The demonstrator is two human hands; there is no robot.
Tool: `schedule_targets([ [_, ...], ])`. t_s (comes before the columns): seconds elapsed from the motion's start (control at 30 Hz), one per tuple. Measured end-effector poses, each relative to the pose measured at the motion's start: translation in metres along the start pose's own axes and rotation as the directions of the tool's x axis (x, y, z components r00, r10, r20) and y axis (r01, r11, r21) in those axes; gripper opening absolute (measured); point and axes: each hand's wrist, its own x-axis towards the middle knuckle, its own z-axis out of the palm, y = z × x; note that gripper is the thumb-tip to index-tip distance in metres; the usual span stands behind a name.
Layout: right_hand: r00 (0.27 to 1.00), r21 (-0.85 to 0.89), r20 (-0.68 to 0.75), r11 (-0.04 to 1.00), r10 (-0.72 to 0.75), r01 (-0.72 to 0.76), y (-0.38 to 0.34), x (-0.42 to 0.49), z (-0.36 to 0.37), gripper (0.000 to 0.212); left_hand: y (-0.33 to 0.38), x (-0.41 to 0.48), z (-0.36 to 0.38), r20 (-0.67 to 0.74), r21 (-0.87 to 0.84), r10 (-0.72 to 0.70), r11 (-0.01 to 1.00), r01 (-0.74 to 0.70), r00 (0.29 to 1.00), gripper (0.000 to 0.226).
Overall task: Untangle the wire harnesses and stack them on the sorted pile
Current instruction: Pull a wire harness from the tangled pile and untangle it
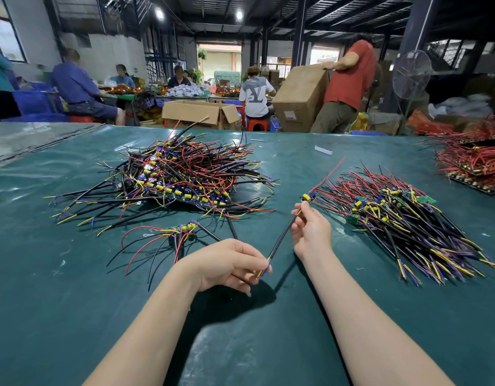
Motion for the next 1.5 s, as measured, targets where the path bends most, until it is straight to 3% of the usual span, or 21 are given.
schedule_targets([
  [0.33,1.000,0.092,-0.003,0.996,-0.006,0.007,-0.004,0.007,-0.003,0.027,0.003,0.001,0.002,-0.105,-0.175,-0.088,0.982,0.069,0.991,0.019],
  [0.6,0.997,0.131,-0.073,0.991,0.000,0.010,-0.010,0.011,-0.008,0.027,0.006,0.004,0.009,-0.142,-0.062,0.064,0.995,-0.074,0.988,0.020],
  [0.8,0.990,0.096,-0.141,0.995,0.027,-0.013,-0.008,0.012,-0.006,0.028,0.010,0.000,0.011,-0.030,0.150,0.143,0.979,-0.137,0.989,0.023],
  [1.07,0.997,0.126,-0.019,0.990,0.073,-0.070,-0.007,0.007,-0.011,0.026,0.009,-0.005,0.006,0.145,0.118,0.041,0.991,-0.059,0.989,0.028],
  [1.13,0.998,0.105,-0.001,0.993,0.060,-0.060,-0.008,0.006,-0.009,0.026,0.009,-0.005,0.002,0.093,0.098,0.049,0.993,-0.058,0.994,0.023],
  [1.3,0.996,0.067,0.049,0.995,0.071,-0.074,0.002,-0.005,0.007,0.026,0.012,0.000,0.000,-0.209,-0.039,0.176,0.981,-0.188,0.962,0.017],
  [1.43,0.992,0.039,0.088,0.995,0.087,-0.091,0.006,-0.008,0.013,0.024,0.011,0.003,0.001,-0.378,0.189,0.280,0.956,-0.222,0.883,0.028],
  [1.5,0.991,0.027,0.094,0.994,0.100,-0.103,0.008,-0.009,0.013,0.023,0.010,0.003,0.000,-0.382,0.174,0.278,0.958,-0.227,0.881,0.030],
])
